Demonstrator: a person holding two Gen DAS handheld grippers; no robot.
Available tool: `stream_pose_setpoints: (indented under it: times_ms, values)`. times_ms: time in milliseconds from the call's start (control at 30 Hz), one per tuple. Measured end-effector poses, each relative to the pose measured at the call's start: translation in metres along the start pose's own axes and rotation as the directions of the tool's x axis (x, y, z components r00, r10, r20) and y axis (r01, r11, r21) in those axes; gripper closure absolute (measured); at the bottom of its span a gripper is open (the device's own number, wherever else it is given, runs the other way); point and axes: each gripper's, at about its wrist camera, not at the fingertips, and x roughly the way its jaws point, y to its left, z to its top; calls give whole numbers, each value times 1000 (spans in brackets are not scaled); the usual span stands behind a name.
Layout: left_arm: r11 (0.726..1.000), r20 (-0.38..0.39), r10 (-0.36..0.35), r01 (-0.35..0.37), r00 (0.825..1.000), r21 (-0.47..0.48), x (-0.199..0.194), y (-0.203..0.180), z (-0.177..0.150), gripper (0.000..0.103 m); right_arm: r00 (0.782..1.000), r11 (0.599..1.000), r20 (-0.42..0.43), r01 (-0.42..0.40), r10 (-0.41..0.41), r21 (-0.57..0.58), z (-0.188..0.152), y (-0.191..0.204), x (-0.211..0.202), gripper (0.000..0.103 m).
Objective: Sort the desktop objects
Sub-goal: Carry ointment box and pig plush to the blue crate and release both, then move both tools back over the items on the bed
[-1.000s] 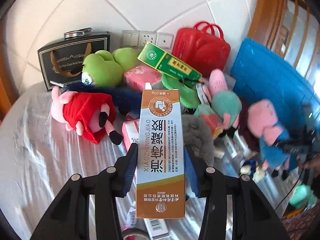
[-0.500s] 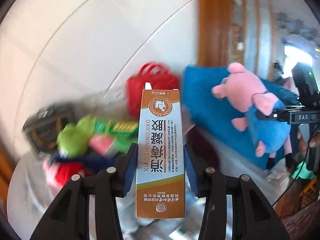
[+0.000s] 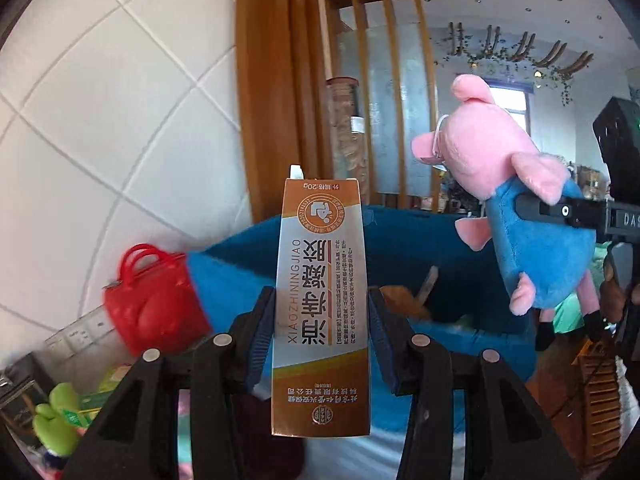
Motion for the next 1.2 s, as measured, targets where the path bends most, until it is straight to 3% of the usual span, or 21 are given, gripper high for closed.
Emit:
stream_pose_setpoints:
  times_ms: [267, 433, 500, 567, 867, 1200]
  values:
    - [1000, -58, 1, -2, 998, -25, 106, -60, 52, 58, 996, 997, -53, 73, -72, 24, 32, -105, 15, 31]
    - [995, -124, 94, -96, 988, -10, 148, -82, 63, 58, 992, 994, -86, 93, -87, 63, 42, -153, 37, 18]
    - [989, -140, 141, -146, 980, -30, 161, -82, 68, 44, 992, 992, -81, 103, -97, 72, 46, -167, 44, 15]
    - [982, -130, 170, -179, 977, -60, 166, -87, 73, 35, 992, 993, -78, 100, -95, 68, 50, -175, 48, 14]
    - [965, -137, 246, -256, 960, -60, 172, -92, 74, 34, 997, 997, -81, 14, -7, 82, 48, -195, 58, 11]
    - [943, -148, 318, -328, 937, -48, 162, -98, 61, 34, 996, 998, -74, -40, 43, 38, 35, -181, 52, 11]
